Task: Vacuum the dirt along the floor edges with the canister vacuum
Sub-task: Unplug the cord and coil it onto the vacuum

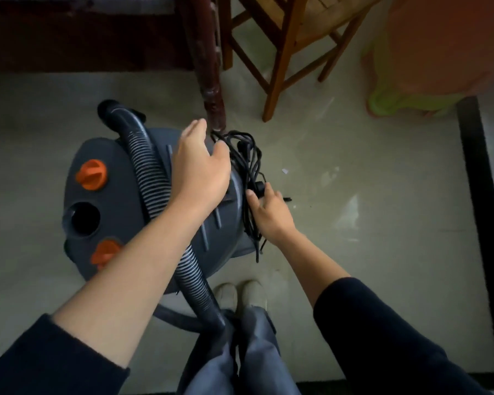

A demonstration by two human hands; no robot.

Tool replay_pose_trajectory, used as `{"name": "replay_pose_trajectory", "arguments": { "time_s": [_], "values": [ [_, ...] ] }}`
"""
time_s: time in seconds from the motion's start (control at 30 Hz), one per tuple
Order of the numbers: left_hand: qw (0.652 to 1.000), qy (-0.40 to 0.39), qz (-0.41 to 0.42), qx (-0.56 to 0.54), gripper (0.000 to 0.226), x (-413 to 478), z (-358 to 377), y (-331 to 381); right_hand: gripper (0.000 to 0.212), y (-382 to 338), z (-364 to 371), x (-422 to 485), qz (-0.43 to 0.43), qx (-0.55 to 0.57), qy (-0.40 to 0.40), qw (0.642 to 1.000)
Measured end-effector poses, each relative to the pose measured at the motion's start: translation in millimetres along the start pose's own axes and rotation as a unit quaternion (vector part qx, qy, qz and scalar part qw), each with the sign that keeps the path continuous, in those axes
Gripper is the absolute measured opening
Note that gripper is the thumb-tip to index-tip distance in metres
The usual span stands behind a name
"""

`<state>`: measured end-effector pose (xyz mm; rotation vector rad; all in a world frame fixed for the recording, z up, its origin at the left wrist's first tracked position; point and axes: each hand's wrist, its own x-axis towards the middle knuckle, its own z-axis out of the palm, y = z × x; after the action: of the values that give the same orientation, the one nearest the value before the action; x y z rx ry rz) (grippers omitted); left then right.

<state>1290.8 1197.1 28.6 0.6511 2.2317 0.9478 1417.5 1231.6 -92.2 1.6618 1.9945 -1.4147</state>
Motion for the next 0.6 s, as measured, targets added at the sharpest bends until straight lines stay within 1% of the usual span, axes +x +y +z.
{"name": "replay_pose_trajectory", "arguments": {
  "time_s": [0.07, 0.17, 0.2, 0.23, 0.3, 0.4, 0.47, 0.5, 0.53, 0.6],
  "values": [
    [0.994, 0.074, 0.074, -0.01, 0.045, -14, -25, -11, 0.068, -7, 2, -1, 0.011, 0.001, 0.018, 1.0],
    [0.965, 0.197, 0.174, 0.0, 0.036, -34, -56, -39, 0.065, -17, 5, 0, 0.017, 0.018, 0.031, 0.999],
    [0.955, 0.233, 0.185, 0.008, 0.034, -39, -65, -55, 0.064, -19, 6, 0, 0.02, 0.025, 0.035, 0.999],
    [0.947, 0.266, 0.178, 0.012, 0.033, -44, -73, -73, 0.063, -21, 8, 0, 0.026, 0.029, 0.038, 0.999],
    [0.94, 0.32, 0.118, 0.017, 0.034, -52, -87, -112, 0.061, -24, 10, -1, 0.034, 0.031, 0.045, 0.998],
    [0.94, 0.339, -0.033, 0.002, 0.043, -67, -96, -165, 0.06, -24, 13, -1, 0.039, 0.017, 0.054, 0.998],
    [0.939, 0.309, -0.147, -0.024, 0.057, -75, -96, -185, 0.059, -25, 13, 0, 0.046, 0.003, 0.058, 0.997],
    [0.941, 0.28, -0.186, -0.044, 0.067, -78, -94, -190, 0.058, -27, 13, 0, 0.048, -0.002, 0.06, 0.997],
    [0.944, 0.25, -0.203, -0.07, 0.075, -82, -91, -195, 0.056, -29, 13, -1, 0.048, -0.005, 0.063, 0.997],
    [0.952, 0.203, -0.196, -0.121, 0.08, -88, -87, -196, 0.054, -34, 14, -3, 0.05, -0.002, 0.069, 0.996]
  ]
}}
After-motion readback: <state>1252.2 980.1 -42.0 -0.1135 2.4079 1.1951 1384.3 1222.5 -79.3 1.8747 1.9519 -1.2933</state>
